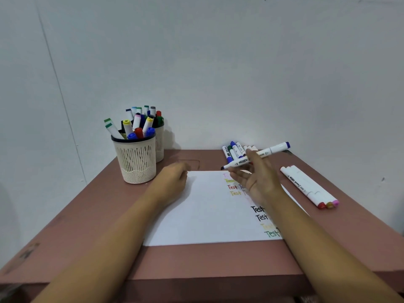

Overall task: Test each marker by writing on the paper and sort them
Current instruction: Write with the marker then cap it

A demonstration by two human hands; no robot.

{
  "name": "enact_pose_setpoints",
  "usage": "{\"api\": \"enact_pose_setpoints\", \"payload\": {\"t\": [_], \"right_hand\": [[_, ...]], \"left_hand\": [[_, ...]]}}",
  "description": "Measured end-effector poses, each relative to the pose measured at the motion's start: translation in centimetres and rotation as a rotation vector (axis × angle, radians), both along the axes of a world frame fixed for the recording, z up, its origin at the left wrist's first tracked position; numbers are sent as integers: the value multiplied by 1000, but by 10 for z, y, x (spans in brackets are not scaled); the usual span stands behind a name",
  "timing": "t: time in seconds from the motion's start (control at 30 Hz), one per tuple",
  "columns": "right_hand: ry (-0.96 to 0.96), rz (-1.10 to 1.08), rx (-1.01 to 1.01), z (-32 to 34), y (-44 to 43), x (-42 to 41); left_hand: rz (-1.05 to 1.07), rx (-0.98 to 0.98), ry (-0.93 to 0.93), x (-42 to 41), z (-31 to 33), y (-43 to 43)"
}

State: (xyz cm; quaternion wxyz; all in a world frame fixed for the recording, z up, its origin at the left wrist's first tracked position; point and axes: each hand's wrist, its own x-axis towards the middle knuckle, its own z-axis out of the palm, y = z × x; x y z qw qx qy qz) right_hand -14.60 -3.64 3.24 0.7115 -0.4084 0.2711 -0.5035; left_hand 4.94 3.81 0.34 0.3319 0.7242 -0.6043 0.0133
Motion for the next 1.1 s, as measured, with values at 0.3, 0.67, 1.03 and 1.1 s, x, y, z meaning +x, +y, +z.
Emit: {"api": "enact_pose_setpoints", "payload": {"t": [0.3, 0.67, 1.03, 1.1], "right_hand": [[463, -152, -182, -8, 4, -7], [685, -191, -321, -19, 14, -11], [724, -236, -366, -22, 14, -11], [718, -223, -365, -21, 14, -11]], "left_hand": [[-24, 160, -122, 2, -10, -4], [9, 178, -130, 3, -13, -7], [-2, 190, -130, 4, -14, -8], [1, 190, -129, 4, -14, -8]]}}
